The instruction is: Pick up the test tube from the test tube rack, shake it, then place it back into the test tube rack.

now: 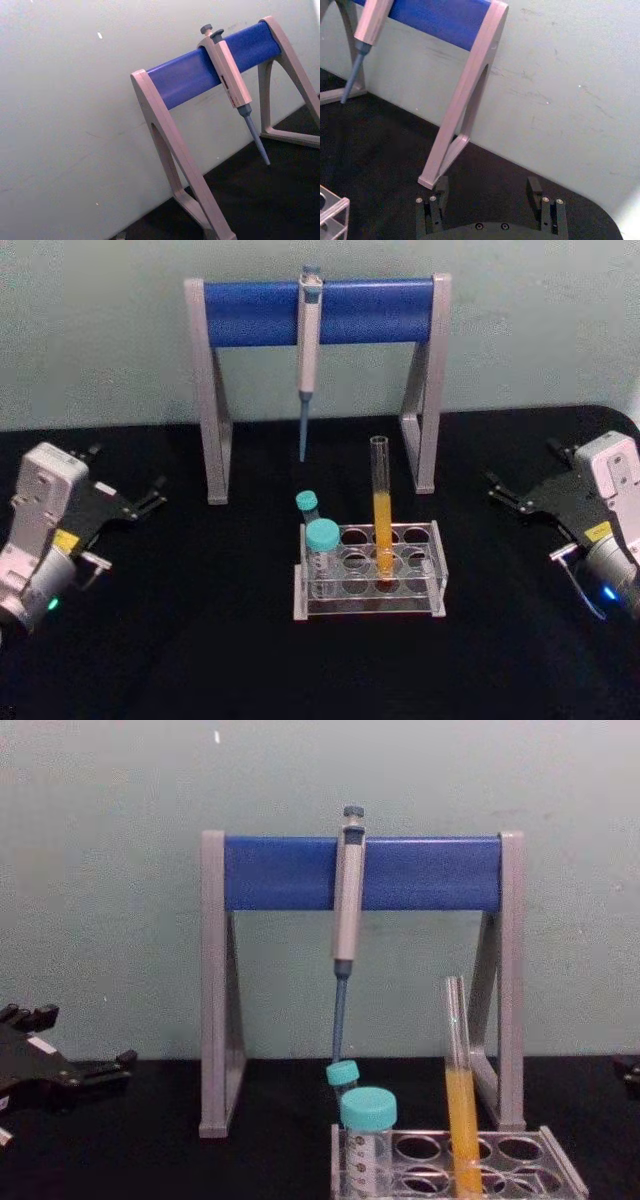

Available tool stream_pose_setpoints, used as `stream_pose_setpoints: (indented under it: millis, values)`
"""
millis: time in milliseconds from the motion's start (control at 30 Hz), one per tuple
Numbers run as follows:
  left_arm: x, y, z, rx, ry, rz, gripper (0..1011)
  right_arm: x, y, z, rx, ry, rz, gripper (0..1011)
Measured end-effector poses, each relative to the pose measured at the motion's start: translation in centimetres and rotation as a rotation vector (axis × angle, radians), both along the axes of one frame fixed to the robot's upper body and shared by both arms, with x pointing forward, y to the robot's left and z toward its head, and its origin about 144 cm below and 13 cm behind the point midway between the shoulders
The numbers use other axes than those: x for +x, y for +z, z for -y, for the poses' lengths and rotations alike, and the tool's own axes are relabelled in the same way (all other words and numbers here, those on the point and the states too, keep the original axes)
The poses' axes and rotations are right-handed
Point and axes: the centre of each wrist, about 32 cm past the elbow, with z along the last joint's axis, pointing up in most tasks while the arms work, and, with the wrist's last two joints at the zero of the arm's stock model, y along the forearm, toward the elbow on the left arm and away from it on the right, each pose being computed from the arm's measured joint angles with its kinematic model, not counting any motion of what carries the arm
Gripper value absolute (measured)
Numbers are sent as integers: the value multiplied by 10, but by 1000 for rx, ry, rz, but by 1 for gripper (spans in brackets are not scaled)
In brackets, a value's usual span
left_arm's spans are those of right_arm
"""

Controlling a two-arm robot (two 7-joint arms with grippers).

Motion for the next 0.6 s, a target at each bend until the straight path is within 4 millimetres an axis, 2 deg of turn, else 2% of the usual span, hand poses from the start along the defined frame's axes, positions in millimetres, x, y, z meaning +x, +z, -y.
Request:
stream_pose_setpoints:
  millis: [600]
  values:
    - [0,0,0,0,0,0,1002,-17,17,-11,166,147,-79,1000]
